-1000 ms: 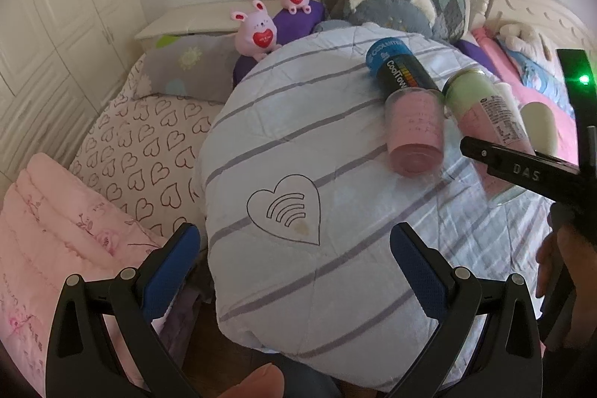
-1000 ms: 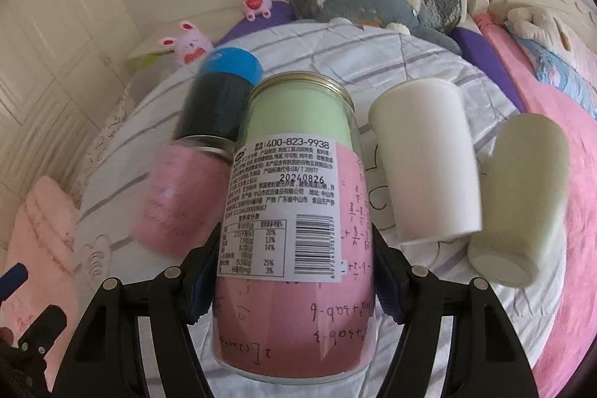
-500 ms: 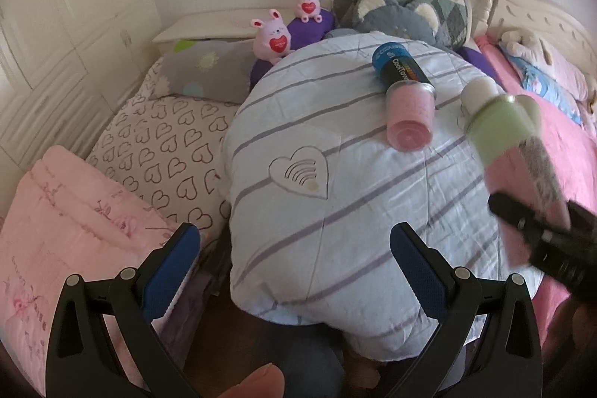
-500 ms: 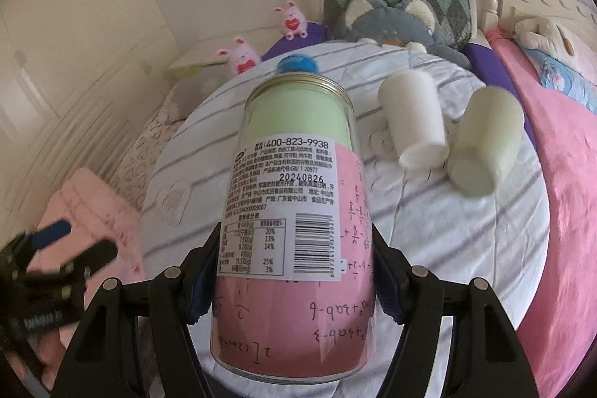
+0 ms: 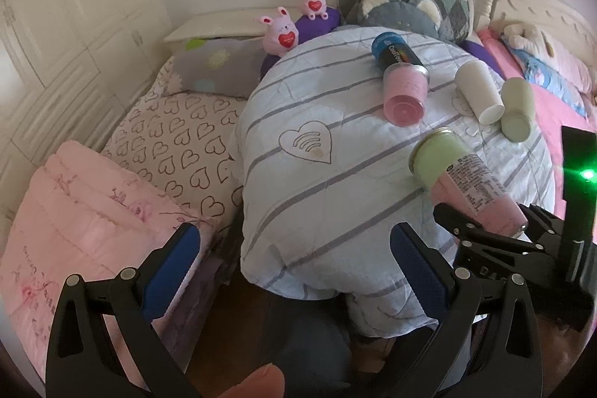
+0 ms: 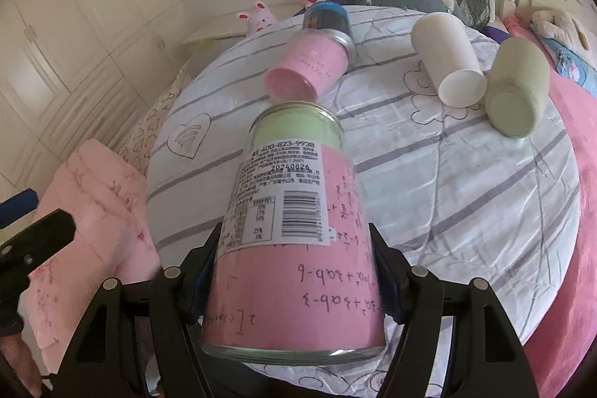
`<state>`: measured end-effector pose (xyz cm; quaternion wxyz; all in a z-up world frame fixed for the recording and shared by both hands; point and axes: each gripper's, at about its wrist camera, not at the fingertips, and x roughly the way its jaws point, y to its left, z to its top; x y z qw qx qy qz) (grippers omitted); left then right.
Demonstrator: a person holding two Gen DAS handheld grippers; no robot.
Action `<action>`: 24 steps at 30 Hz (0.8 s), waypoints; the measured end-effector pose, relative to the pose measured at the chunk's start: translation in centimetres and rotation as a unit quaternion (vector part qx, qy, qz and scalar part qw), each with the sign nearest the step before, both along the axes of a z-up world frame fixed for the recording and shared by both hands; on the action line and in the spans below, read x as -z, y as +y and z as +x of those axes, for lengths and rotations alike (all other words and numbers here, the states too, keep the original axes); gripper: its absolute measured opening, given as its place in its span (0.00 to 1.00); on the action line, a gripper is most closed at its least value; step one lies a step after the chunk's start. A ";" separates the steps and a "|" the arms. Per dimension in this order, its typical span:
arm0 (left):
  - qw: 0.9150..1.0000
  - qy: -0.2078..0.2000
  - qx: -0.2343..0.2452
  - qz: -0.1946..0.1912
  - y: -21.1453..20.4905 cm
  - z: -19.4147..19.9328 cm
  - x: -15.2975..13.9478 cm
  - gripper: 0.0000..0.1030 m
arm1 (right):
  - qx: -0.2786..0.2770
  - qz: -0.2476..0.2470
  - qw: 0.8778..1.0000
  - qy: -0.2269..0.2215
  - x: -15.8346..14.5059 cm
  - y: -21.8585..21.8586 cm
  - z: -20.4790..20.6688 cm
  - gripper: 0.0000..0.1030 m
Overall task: Flip cup upright
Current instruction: 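Lower the jar and open the right gripper, leaving it on its side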
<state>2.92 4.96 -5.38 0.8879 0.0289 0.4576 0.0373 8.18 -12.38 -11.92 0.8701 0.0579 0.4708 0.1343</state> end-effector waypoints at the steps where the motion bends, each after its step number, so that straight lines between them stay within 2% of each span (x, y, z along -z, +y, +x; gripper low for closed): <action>1: 1.000 0.000 -0.001 0.000 0.0 -0.2 0.0 1.00 | -0.001 -0.005 1.000 0.000 0.1 0.1 -0.3 0.68; 4: 1.000 -0.001 -0.003 0.003 -0.1 -0.5 -0.1 1.00 | -0.005 -0.016 1.000 0.010 1.0 0.4 -0.4 0.71; 5: 1.000 -0.001 -0.002 0.005 -0.1 -0.6 -0.1 1.00 | -0.006 -0.019 1.000 0.014 1.3 0.5 -0.5 0.82; 12: 1.000 -0.009 0.005 0.007 -1.0 -1.5 -0.9 1.00 | -0.010 -0.016 1.000 -0.007 -0.3 0.0 -2.3 0.83; 20: 0.999 -0.033 0.015 0.003 -2.6 -3.1 -2.9 1.00 | 0.030 0.004 0.997 -0.075 -5.9 -3.4 -6.3 0.83; 24: 0.999 -0.041 0.024 0.004 -4.0 -3.8 -3.6 1.00 | 0.045 0.011 0.994 -0.099 -7.5 -5.0 -8.2 0.83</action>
